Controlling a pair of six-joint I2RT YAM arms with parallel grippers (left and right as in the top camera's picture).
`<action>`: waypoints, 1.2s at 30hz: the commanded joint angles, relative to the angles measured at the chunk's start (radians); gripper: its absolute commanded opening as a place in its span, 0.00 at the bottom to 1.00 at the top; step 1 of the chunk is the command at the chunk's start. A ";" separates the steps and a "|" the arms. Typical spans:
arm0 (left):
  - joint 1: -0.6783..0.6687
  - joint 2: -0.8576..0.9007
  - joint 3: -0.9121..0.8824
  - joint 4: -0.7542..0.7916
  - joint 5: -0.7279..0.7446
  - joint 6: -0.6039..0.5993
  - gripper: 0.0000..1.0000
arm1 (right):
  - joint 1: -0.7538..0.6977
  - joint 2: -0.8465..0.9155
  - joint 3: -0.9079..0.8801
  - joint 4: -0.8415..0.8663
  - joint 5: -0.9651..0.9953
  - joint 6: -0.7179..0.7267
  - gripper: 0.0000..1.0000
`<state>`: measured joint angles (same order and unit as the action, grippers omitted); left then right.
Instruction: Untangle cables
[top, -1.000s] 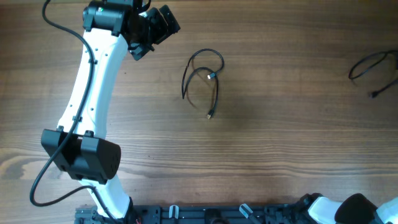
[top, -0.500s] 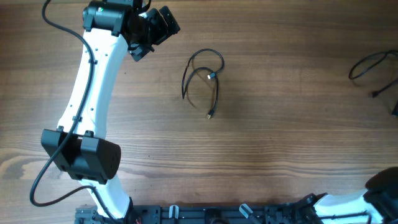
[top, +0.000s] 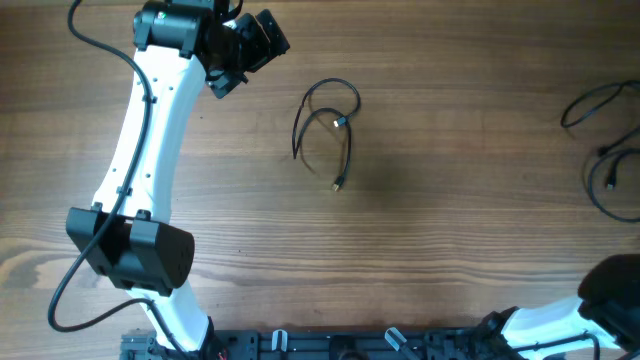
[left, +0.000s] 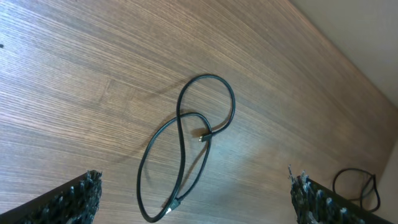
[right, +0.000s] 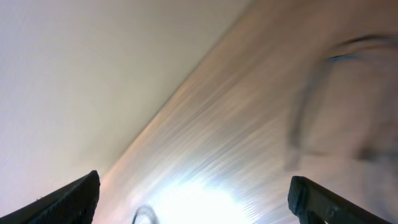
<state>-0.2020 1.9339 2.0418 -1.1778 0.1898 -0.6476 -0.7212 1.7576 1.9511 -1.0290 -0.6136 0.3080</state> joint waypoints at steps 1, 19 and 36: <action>-0.002 0.000 0.004 0.011 -0.082 0.016 1.00 | 0.200 -0.024 0.005 -0.026 -0.090 -0.115 0.99; 0.303 0.000 0.004 -0.093 -0.128 0.016 1.00 | 1.048 0.262 0.002 -0.043 0.056 -0.035 0.88; 0.288 0.021 0.004 -0.121 -0.127 0.014 1.00 | 1.275 0.523 0.001 0.174 0.037 0.085 0.24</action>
<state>0.0971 1.9339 2.0418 -1.2987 0.0608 -0.6476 0.5457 2.2730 1.9507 -0.8639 -0.5686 0.3782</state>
